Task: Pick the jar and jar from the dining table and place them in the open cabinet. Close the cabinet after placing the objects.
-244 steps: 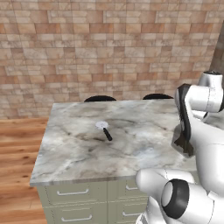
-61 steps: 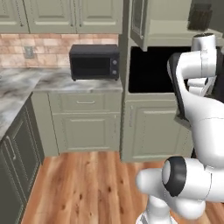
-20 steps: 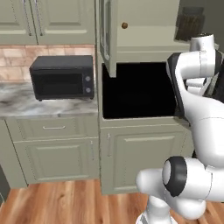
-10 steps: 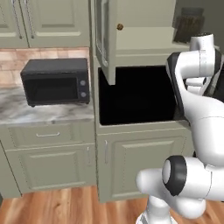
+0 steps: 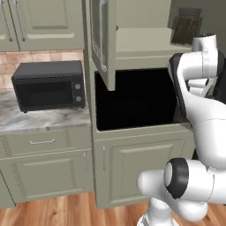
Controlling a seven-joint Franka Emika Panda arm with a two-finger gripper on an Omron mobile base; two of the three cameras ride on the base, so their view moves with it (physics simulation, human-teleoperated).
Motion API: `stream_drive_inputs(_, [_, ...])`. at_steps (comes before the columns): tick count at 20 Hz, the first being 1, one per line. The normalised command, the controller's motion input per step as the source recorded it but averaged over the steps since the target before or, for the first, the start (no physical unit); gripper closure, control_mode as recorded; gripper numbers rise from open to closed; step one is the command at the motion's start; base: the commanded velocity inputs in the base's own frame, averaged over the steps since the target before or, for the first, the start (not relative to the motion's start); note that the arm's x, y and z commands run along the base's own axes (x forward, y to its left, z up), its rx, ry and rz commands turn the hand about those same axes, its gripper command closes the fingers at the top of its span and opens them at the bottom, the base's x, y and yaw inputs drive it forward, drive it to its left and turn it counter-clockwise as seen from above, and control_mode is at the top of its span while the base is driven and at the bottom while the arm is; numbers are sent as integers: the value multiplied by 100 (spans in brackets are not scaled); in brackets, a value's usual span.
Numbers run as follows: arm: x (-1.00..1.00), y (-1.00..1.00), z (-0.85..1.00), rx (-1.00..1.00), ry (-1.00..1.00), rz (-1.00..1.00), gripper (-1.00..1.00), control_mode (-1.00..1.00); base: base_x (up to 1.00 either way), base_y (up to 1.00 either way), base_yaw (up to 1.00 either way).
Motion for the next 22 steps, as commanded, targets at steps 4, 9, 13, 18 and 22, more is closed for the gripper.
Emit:
stream_drive_inputs(4, [0, 0, 0, 0, 0, 0, 100, 100, 48, 28, 0])
stream_drive_inputs(9, [0, 0, 0, 0, 0, 0, 100, 100, 39, 9, 4])
stream_drive_inputs(13, [0, 0, 0, 0, 0, 0, 100, 100, 39, -1, 6])
stream_drive_inputs(18, [0, 0, 0, 0, 0, 0, 100, 100, 45, -6, 6])
stream_drive_inputs(22, [0, 0, 0, 0, 0, 0, 100, 100, 46, -12, 4])
